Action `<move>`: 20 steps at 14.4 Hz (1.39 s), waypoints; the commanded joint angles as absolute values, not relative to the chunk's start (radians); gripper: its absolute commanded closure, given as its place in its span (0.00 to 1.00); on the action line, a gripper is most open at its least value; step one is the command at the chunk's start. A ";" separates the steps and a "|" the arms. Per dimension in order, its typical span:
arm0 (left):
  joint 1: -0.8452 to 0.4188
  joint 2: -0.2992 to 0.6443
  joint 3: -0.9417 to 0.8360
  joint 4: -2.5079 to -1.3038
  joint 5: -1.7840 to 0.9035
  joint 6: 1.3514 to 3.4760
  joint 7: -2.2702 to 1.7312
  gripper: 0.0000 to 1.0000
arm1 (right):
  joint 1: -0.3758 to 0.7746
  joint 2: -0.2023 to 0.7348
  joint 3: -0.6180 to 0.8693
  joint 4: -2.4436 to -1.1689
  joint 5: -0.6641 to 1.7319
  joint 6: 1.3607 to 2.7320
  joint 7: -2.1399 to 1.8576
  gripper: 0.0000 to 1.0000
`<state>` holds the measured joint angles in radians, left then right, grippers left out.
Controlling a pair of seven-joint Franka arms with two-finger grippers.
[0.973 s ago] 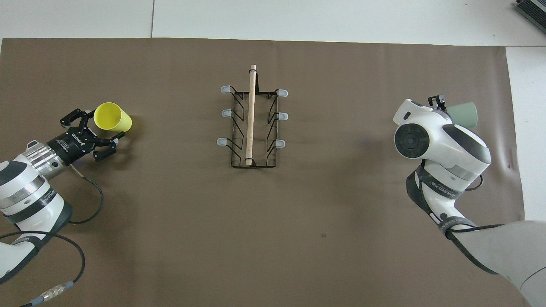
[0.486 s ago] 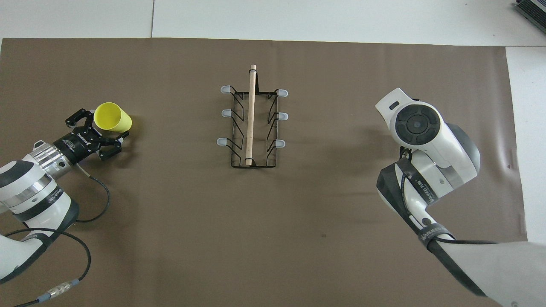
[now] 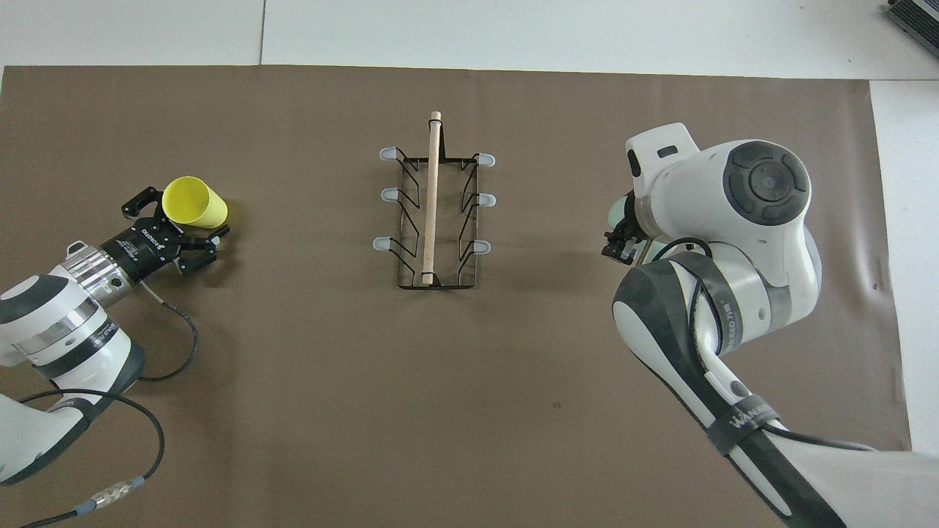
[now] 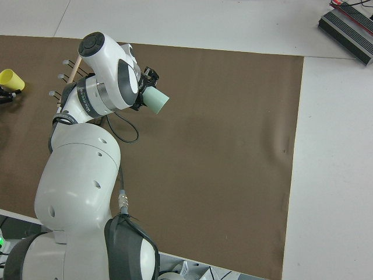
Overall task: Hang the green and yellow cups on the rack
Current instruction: 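Carry the green cup onto a rack peg while the left gripper lifts the yellow cup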
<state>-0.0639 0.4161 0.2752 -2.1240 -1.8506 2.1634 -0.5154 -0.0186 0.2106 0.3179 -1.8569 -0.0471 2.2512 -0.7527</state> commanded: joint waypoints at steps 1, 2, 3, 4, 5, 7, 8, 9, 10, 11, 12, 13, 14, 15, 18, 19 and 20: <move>-0.093 0.433 0.282 -2.109 -1.894 2.189 -0.488 0.06 | -0.031 0.183 0.353 -1.842 0.207 2.357 -0.738 1.00; -0.092 0.433 0.282 -2.108 -1.894 2.184 -0.486 0.20 | -0.031 0.160 0.376 -1.827 0.304 2.379 -0.736 1.00; -0.089 0.431 0.282 -2.106 -1.894 2.183 -0.486 0.54 | -0.029 0.138 0.379 -1.827 0.366 2.390 -0.730 1.00; -0.086 0.431 0.282 -2.106 -1.893 2.177 -0.479 1.00 | -0.029 0.132 0.382 -1.818 0.421 2.402 -0.732 1.00; -0.084 0.431 0.282 -2.106 -1.891 2.171 -0.433 1.00 | -0.029 0.126 0.391 -1.815 0.478 2.423 -0.733 1.00; -0.083 0.426 0.287 -2.102 -1.873 2.161 -0.403 1.00 | -0.028 0.118 0.422 -1.821 0.613 2.512 -0.739 1.00; -0.083 0.422 0.290 -2.080 -1.855 2.169 -0.394 1.00 | -0.003 0.120 0.429 -1.828 0.680 2.578 -0.745 1.00; -0.083 0.416 0.291 -2.056 -1.801 2.174 -0.385 1.00 | 0.026 0.120 0.430 -1.839 0.736 2.659 -0.752 1.00; -0.081 0.414 0.294 -2.028 -1.731 2.175 -0.385 1.00 | 0.047 0.121 0.430 -1.851 0.800 2.734 -0.762 1.00; -0.078 0.411 0.296 -2.007 -1.674 2.174 -0.385 1.00 | 0.086 0.121 0.430 -1.859 0.866 2.799 -0.770 1.00; -0.075 0.410 0.298 -1.988 -1.614 2.171 -0.385 1.00 | 0.121 0.120 0.430 -1.882 0.915 2.874 -0.776 1.00; -0.074 0.403 0.298 -1.961 -1.558 2.174 -0.394 1.00 | 0.150 0.120 0.430 -1.908 0.937 2.954 -0.779 1.00; -0.077 0.397 0.301 -1.941 -1.511 2.175 -0.397 1.00 | 0.173 0.121 0.430 -1.931 0.940 2.995 -0.781 1.00; -0.083 0.385 0.308 -1.921 -1.446 2.175 -0.394 1.00 | 0.189 0.120 0.430 -1.960 0.946 3.025 -0.782 1.00; -0.133 0.336 0.308 -1.879 -1.240 2.287 -0.397 1.00 | 0.250 0.133 0.430 -2.045 0.953 3.161 -0.810 1.00; -0.164 0.325 0.308 -1.882 -1.206 2.336 -0.397 1.00 | 0.253 0.135 0.430 -2.054 0.953 3.166 -0.814 1.00; -0.187 0.322 0.308 -1.884 -1.183 2.379 -0.397 1.00 | 0.252 0.140 0.430 -2.069 0.953 3.184 -0.822 1.00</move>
<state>-0.1165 0.3446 0.2957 -1.8705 -1.2404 2.2831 -0.3923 0.2551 0.1428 0.4256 -2.0378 0.9206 3.1491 -0.7751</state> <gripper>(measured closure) 0.313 0.374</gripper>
